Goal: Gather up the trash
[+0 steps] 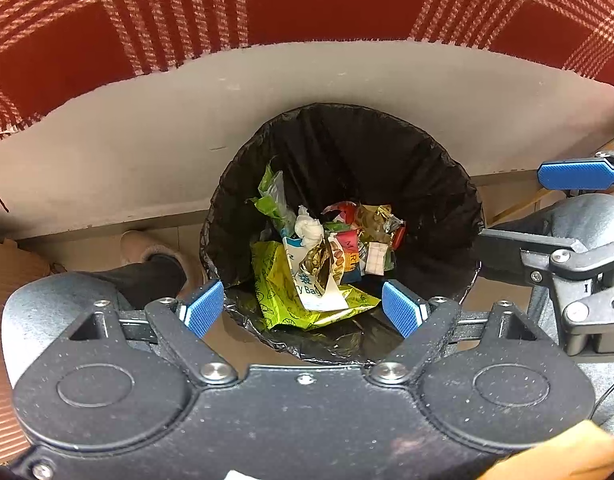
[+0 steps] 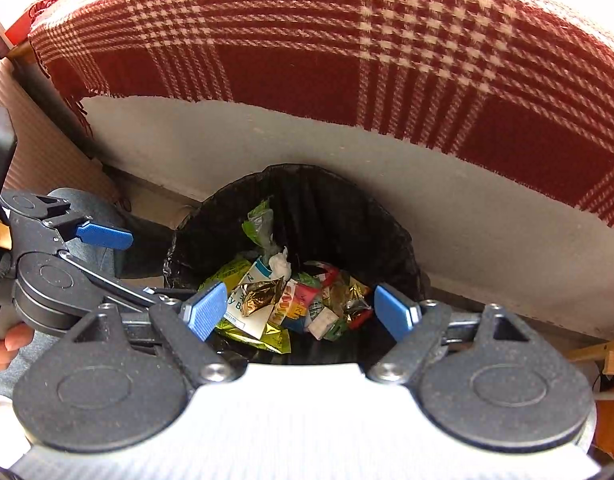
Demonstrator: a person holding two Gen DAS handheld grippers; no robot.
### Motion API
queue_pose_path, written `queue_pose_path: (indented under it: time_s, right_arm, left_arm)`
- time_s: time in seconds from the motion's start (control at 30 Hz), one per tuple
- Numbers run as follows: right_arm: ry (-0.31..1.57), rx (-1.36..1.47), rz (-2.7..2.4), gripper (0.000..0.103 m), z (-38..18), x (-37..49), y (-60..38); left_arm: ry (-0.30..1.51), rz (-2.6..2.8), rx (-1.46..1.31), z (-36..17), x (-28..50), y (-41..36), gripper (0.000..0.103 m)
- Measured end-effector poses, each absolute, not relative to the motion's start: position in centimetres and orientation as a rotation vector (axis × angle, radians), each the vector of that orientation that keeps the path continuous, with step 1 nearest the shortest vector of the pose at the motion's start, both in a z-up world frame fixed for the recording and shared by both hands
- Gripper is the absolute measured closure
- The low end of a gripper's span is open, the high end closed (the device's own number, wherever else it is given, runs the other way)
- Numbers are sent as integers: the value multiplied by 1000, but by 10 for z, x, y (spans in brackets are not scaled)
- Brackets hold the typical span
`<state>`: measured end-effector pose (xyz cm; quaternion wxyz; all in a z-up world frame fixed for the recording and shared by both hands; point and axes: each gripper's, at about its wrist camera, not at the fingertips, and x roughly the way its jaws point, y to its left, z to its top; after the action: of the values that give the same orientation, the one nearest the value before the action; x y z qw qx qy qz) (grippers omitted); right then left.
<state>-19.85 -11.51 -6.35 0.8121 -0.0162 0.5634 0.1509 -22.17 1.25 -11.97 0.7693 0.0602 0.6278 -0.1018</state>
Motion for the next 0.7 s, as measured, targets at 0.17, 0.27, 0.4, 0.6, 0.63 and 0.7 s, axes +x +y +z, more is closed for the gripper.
queue_pose_path:
  time_s: [0.17,0.27,0.4,0.6,0.63,0.7]
  right_arm:
    - [1201,-36,321,15,-63,-200,-115]
    - [1202,-36,322,15,-63,-200,-115]
    - [1202,-35,320,15,-63,-201,-116]
    - [1202,-30,316,15,-62,-201,-117]
    - [1201,-30,315,15,-62,-201,-117]
    - [1201,-29,314,15,-62,-201,-117]
  left_arm:
    - [1357,-226,142,-120,-222,9,17]
    - [1354,-230,142,-119,-223,8,17]
    - [1352,-239,135,-117,-223,9,17]
    - [1352,-241,139,-118,-222,9,16]
    - [1352,-241,138,-117,-222,9,16]
    - [1352,-240,138,-117,-223,9,16]
